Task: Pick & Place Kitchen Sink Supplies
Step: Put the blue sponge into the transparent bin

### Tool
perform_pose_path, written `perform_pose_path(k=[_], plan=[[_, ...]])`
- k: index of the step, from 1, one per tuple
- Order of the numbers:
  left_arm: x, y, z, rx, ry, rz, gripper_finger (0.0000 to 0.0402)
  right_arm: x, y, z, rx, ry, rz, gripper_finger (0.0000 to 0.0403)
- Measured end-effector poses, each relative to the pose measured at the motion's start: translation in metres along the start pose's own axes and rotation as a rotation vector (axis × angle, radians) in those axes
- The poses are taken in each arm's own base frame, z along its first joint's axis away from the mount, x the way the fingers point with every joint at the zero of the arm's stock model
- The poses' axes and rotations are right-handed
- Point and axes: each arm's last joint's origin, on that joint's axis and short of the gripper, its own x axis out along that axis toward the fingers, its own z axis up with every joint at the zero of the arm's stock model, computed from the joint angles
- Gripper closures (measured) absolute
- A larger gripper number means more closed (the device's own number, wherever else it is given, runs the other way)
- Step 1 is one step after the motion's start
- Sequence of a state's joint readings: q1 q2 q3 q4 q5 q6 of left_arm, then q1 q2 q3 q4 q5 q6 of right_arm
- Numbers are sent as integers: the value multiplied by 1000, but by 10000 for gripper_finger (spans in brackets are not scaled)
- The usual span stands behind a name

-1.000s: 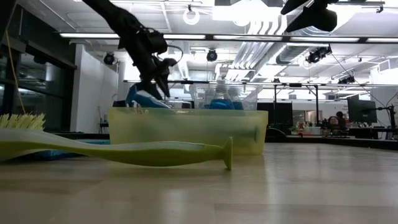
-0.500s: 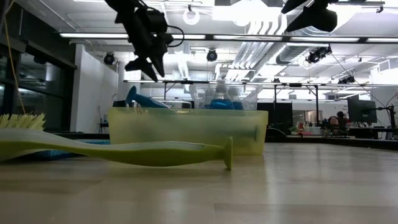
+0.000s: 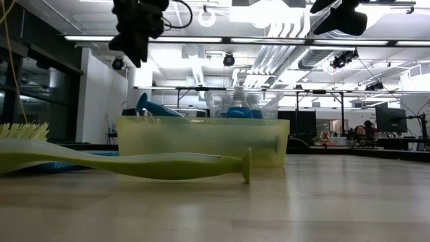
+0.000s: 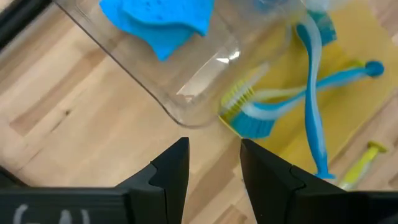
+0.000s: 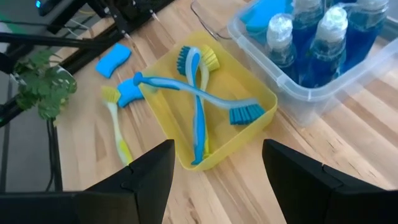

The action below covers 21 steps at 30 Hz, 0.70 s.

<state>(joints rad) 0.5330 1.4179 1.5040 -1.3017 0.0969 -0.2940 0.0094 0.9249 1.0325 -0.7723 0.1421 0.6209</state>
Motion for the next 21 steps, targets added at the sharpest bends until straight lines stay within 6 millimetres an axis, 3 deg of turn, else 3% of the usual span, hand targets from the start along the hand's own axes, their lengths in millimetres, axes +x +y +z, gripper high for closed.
perform_pose_path(k=[6, 21], plan=[[2, -17, -35, 40, 21, 3, 261, -1, 2, -5, -21, 39, 4, 166], [55, -25, -134, -170, 255, 59, 261, -3, 13, -13, -71, 68, 55, 166]])
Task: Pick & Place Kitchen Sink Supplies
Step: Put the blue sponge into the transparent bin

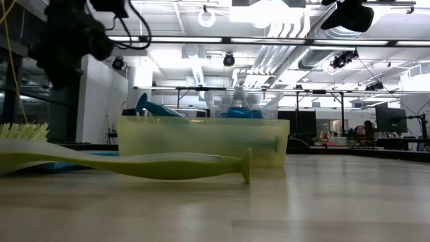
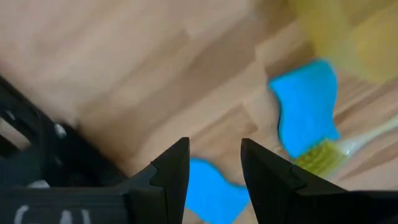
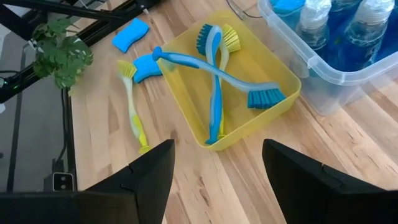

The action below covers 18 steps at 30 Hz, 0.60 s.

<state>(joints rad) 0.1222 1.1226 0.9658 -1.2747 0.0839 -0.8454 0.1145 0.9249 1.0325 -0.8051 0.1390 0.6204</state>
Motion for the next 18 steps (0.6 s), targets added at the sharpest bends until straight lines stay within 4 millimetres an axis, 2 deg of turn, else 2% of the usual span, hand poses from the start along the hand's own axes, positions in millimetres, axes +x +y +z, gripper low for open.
perform_pose_path(k=[4, 12, 18], plan=[[13, -4, -17, -19, 67, 14, 261, 0, 1, -1, -20, 2, 4, 166], [38, -16, -47, 137, 158, -10, 261, 0, 1, -1, -44, 2, 5, 166], [57, -12, -62, -3, 224, 33, 261, 0, 1, -1, -55, 5, 8, 166]])
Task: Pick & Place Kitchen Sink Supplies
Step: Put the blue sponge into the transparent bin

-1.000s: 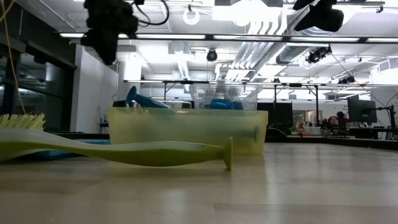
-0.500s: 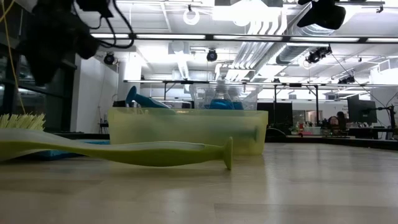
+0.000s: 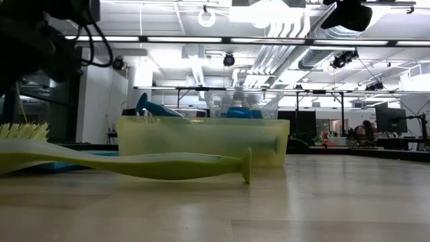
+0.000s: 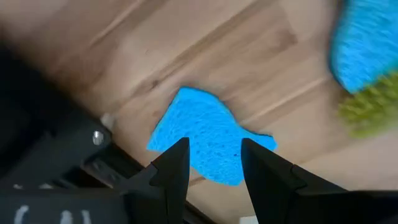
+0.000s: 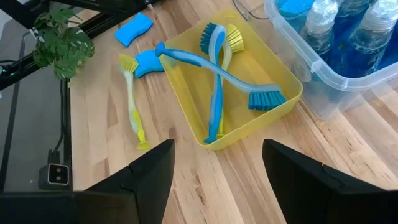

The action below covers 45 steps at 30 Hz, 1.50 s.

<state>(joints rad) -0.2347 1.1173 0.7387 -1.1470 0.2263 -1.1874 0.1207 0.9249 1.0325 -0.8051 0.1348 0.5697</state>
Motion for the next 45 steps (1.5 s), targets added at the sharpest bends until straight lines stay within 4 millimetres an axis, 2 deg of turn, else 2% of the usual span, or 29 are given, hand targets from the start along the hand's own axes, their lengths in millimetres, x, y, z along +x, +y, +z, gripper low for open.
perform_pose_path(k=[7, 18, 29, 45], plan=[[11, -2, -7, -319, -5, -4, 261, 0, 0, 0, -2, 8, 12, 166], [16, -7, -16, -587, -163, 6, 261, 0, 0, 0, -2, 9, 12, 166], [39, -19, -11, -668, -163, 134, 261, 0, 0, -1, -3, 13, 9, 166], [65, -31, -4, -693, -111, 214, 266, 0, 0, -1, -3, 14, 8, 166]])
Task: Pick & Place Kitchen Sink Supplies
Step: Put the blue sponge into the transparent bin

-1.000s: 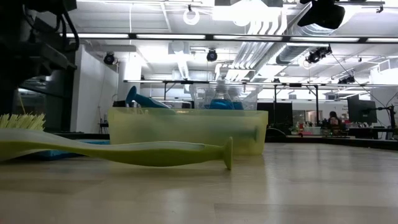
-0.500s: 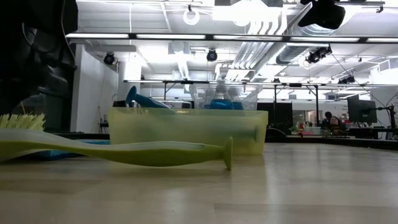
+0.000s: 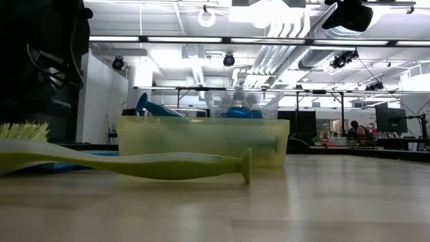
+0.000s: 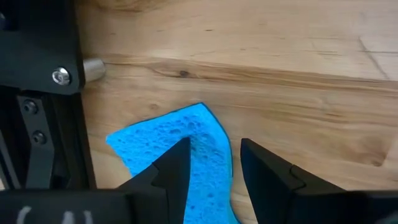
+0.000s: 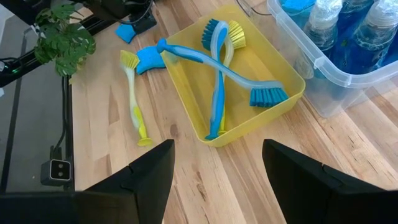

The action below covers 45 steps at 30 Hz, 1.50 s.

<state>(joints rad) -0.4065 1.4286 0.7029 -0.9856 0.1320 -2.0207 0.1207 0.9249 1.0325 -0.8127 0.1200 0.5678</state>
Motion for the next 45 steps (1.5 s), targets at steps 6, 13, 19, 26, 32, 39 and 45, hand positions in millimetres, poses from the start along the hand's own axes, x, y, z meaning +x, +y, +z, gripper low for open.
perform_pose_path(k=[6, 13, 19, 26, 32, 39, 45], plan=[[2, 0, 0, 6, 9, 16, 315, 0, 0, 0, 0, 0, 0, 166], [2, 0, 0, 26, 10, 16, 393, 0, 0, 0, 0, 2, -1, 166], [2, 0, -1, 50, 14, 17, 400, 0, 0, -1, -1, 6, -4, 166], [2, -1, -1, 72, 24, 12, 401, 0, -1, -1, -1, 10, -6, 166], [1, -5, -3, 114, 46, -31, 401, 0, -1, -1, -3, 10, -6, 166], [-9, -14, -8, 238, 27, -112, 401, 0, -1, -1, -9, 12, -7, 166], [-18, -19, -11, 269, 19, -149, 401, 0, -1, -1, -11, 12, -7, 166]])
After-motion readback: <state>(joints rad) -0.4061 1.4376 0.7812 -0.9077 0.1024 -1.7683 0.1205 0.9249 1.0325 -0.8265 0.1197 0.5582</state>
